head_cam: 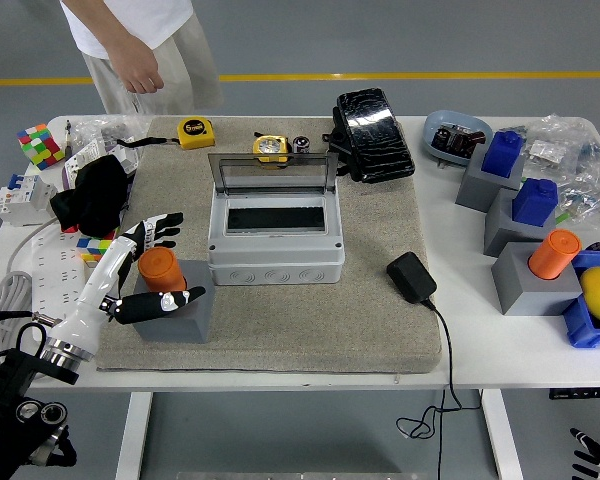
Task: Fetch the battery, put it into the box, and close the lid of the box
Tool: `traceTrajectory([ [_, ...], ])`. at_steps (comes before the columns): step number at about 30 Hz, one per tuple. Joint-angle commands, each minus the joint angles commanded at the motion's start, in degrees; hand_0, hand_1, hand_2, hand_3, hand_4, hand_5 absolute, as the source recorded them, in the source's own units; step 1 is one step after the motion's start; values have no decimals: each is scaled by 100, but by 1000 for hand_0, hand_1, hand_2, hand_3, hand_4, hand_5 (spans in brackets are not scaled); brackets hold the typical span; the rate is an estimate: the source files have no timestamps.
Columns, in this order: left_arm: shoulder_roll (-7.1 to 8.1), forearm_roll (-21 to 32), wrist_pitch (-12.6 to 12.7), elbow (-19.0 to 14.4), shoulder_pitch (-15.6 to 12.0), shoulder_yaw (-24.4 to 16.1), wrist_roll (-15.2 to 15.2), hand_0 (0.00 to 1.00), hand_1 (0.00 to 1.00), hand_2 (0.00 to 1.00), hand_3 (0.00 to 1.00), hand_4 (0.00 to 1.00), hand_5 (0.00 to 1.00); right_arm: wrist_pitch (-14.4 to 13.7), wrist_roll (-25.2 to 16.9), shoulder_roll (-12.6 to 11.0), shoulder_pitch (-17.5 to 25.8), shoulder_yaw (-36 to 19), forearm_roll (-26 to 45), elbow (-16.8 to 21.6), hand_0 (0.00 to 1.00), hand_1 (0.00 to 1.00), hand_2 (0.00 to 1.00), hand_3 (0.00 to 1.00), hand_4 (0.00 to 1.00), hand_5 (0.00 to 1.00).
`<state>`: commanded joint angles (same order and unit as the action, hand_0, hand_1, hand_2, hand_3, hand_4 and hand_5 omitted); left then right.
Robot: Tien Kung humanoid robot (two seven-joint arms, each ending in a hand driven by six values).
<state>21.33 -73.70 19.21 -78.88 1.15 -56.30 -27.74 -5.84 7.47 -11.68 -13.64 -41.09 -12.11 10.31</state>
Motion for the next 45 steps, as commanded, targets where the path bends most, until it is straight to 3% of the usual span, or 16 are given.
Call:
traceTrajectory([
  [4,-38,138,29,28,34,48,-123,622,726,772,785,998,8,-3,1,11,3,-4,-4,0,638,693,674,551,916,501],
  [5,-50,181,40,34,43,62,-174,504,639,692,751,998,2,-4,0,13,3,-4,-4,0,638,694,674,551,916,502],
  [10,-109,359,73,84,103,146,-345,504,639,692,751,998,2,-6,-1,18,6,7,1,0,638,694,674,551,916,502],
  [11,-118,387,75,99,114,158,-363,408,544,565,715,998,2,-6,-1,20,6,9,3,0,638,693,674,551,916,502],
  [16,-148,623,45,185,156,227,-460,408,544,565,715,998,2,-7,-11,27,9,34,31,0,638,693,674,551,916,502],
  [17,-152,651,42,195,160,234,-472,395,491,497,691,982,2,-7,-11,28,10,36,35,0,636,693,674,551,916,503],
  [28,-205,946,-66,294,241,321,-519,391,463,475,657,941,2,-12,-23,31,5,52,64,0,637,693,674,551,915,502],
  [29,-199,966,-78,298,242,330,-521,362,409,448,598,922,2,-12,-23,31,6,52,68,0,638,693,673,551,916,501],
  [34,-198,1065,-119,356,258,353,-572,362,409,448,598,922,2,-15,-20,34,12,41,62,0,638,693,673,551,916,501],
  [35,-203,1074,-118,363,263,357,-593,293,301,375,523,883,2,-17,-20,34,12,44,62,0,637,692,674,551,915,502],
  [40,-223,1144,-116,410,301,385,-662,293,301,375,523,883,2,-16,-21,35,16,59,78,0,637,692,674,551,915,502],
  [41,-226,1154,-117,420,305,385,-667,227,243,324,435,825,2,-16,-21,36,16,60,80,0,637,691,673,551,915,502],
  [45,-240,1241,-112,461,316,399,-720,227,243,324,435,825,2,-21,-16,37,16,29,46,0,637,691,673,551,915,502],
])
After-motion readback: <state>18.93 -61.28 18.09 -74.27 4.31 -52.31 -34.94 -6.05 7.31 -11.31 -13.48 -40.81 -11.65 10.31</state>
